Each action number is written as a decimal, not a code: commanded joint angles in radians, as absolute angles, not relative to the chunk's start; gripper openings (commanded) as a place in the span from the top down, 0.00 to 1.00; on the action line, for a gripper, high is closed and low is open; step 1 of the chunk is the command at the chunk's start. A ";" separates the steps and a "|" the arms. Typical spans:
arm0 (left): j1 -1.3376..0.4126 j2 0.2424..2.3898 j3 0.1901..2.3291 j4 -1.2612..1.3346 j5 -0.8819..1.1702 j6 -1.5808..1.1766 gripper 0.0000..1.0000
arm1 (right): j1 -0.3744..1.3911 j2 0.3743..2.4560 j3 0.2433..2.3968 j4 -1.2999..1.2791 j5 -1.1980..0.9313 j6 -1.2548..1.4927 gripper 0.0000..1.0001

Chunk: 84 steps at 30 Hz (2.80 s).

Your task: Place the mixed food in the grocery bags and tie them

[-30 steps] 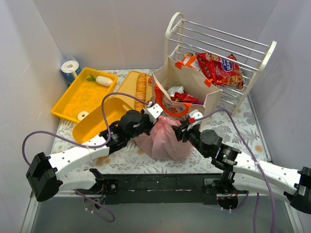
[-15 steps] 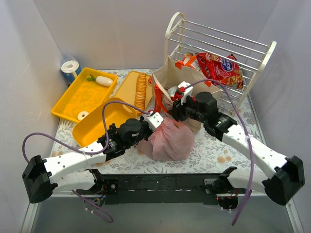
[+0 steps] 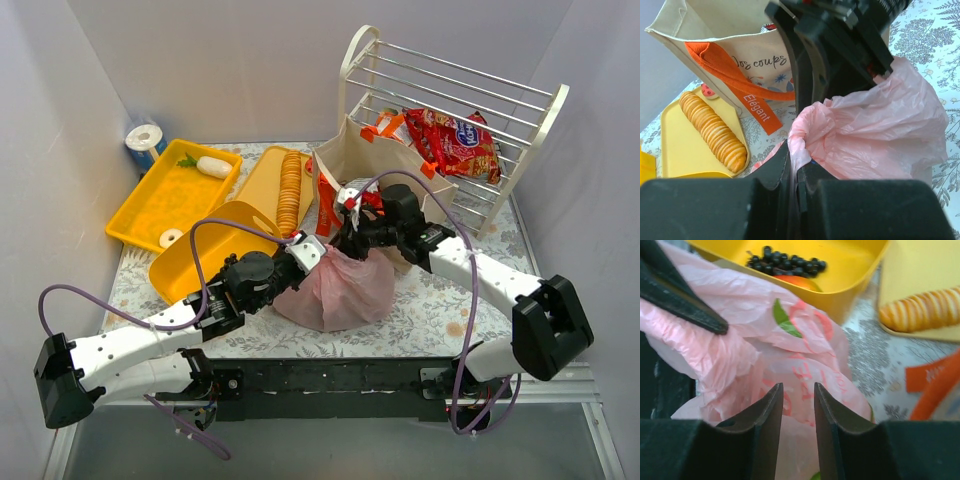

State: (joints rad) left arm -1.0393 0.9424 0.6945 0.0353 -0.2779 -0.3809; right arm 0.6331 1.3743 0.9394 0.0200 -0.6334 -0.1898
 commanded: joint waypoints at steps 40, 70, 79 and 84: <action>-1.045 0.827 0.597 0.121 -0.227 -0.713 1.00 | 0.641 0.889 0.663 0.161 -0.309 0.087 0.39; -1.045 0.907 0.713 0.008 -0.238 -0.842 1.00 | 1.316 1.123 0.664 0.163 0.796 0.210 0.13; -1.045 0.885 0.707 -0.018 -0.210 -0.752 1.00 | 1.315 1.005 0.664 -0.117 1.028 0.321 0.83; -1.045 0.942 0.706 -0.015 -0.183 -0.687 1.00 | 1.302 0.894 0.626 -0.066 0.956 0.308 0.87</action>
